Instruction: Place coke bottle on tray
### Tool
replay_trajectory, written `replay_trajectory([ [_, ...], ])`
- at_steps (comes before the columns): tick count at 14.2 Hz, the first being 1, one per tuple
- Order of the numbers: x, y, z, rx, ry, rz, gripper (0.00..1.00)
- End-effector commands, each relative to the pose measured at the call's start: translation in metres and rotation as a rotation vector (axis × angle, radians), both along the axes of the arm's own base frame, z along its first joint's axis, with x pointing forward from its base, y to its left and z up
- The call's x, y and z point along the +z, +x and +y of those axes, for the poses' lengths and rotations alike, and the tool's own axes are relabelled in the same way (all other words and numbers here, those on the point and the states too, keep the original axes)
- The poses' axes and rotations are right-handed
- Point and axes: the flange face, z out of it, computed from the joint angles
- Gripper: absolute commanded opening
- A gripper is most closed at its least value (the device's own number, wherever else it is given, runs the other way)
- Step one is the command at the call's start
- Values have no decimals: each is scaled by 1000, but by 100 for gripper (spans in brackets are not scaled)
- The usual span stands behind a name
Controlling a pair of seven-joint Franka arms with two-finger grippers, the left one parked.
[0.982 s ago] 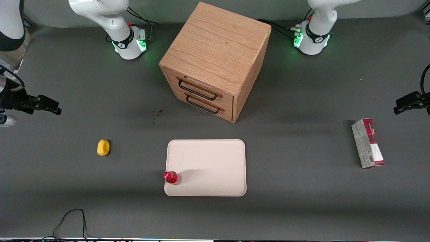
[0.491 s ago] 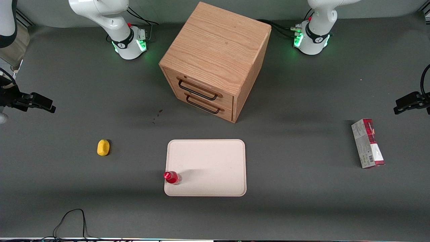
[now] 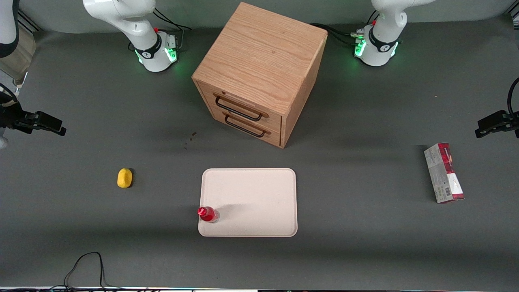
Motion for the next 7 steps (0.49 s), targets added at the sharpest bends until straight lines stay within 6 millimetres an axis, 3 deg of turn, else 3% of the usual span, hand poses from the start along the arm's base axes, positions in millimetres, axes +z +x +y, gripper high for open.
replay_trajectory([
  [1,8,-3,0,29,1,-5,100],
  [7,8,-3,1,52,3,-3,100],
])
